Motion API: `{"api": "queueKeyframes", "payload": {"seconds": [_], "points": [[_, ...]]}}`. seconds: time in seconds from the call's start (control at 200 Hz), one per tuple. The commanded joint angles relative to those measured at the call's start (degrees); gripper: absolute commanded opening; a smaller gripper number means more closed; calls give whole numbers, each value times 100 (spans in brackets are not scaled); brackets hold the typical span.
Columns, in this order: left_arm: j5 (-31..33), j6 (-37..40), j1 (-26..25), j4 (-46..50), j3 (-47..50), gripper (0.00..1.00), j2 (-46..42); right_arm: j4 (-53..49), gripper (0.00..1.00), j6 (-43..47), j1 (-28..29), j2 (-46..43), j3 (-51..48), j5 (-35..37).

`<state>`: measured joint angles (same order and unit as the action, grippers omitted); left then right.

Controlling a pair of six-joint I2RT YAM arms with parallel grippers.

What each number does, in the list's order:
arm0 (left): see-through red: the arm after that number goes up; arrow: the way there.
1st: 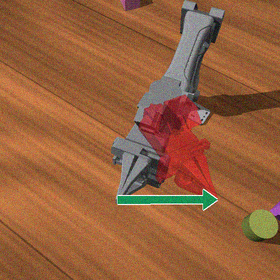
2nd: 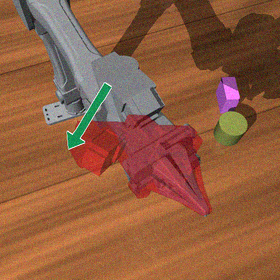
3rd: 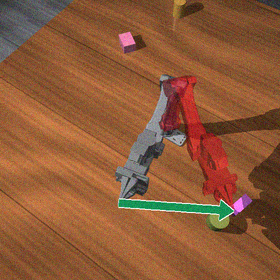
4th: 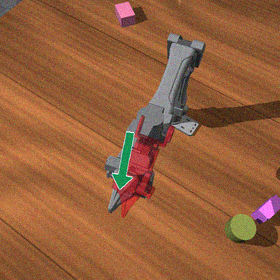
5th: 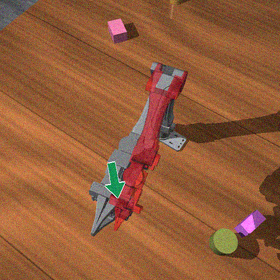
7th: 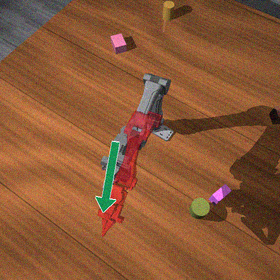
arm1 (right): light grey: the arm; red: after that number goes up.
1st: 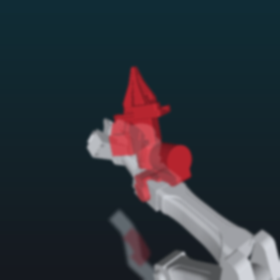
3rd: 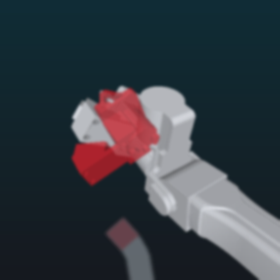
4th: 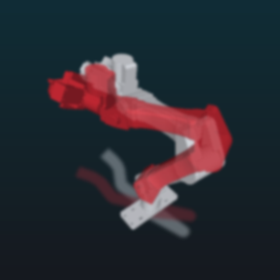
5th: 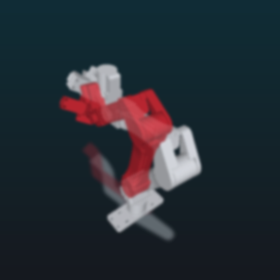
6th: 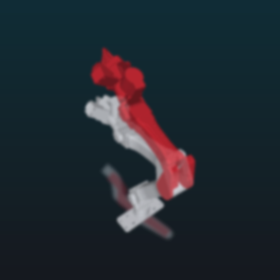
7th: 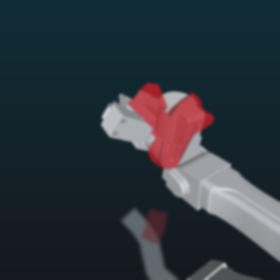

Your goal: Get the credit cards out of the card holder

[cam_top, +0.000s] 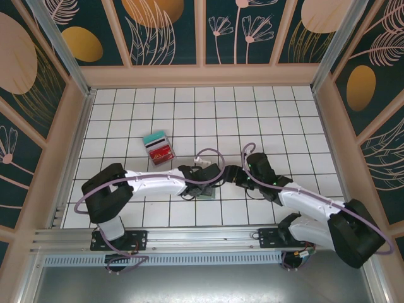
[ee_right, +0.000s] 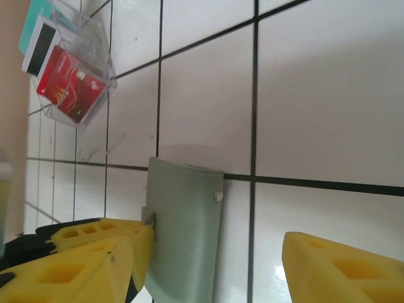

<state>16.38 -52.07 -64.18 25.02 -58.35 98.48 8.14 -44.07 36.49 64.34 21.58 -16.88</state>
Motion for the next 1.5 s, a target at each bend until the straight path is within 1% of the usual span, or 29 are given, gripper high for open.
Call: {"api": "queueKeyframes", "payload": {"seconds": [0.0,0.155,0.21,0.415,0.465,0.541,0.576,0.601,0.661,0.706,0.886,0.996,1.266,1.311,1.376,1.491], "points": [[-174,-208,26,-437,227,0,-358,812,63,-202,34,290,-76,-686],[-231,-232,31,-618,465,0,-499,1248,59,-267,32,1061,65,-1279],[-256,-233,30,-670,495,0,-528,1342,54,-260,39,1372,146,-1471],[-320,-224,31,-851,634,0,-683,1568,54,-248,234,2021,400,-1607],[-320,-234,35,-882,671,0,-730,1563,52,-230,261,2095,449,-1599],[-311,-248,36,-873,688,0,-798,1611,39,-250,269,2182,468,-1633],[-315,-257,33,-875,702,0,-825,1597,35,-251,271,2204,486,-1638],[-309,-251,31,-876,710,0,-853,1579,29,-241,270,2214,496,-1621],[-262,-268,35,-843,722,0,-919,1432,9,-188,269,2216,545,-1514],[-174,-285,29,-756,718,0,-980,1255,0,-136,258,2193,574,-1394],[146,-601,156,-215,802,0,-1263,1072,0,-90,157,2052,479,-1221],[206,-829,324,-39,995,0,-1508,1076,0,-99,130,2020,435,-1232],[452,-1004,525,309,1079,0,-1905,1069,0,-132,41,1917,330,-1147],[458,-932,531,275,1071,0,-1943,1101,0,-150,33,1898,312,-1159],[322,-732,534,30,1064,0,-1966,1111,0,-145,42,1872,328,-1192],[-344,-302,531,-640,1048,0,-1817,1068,0,-96,60,1861,403,-1220]]}}
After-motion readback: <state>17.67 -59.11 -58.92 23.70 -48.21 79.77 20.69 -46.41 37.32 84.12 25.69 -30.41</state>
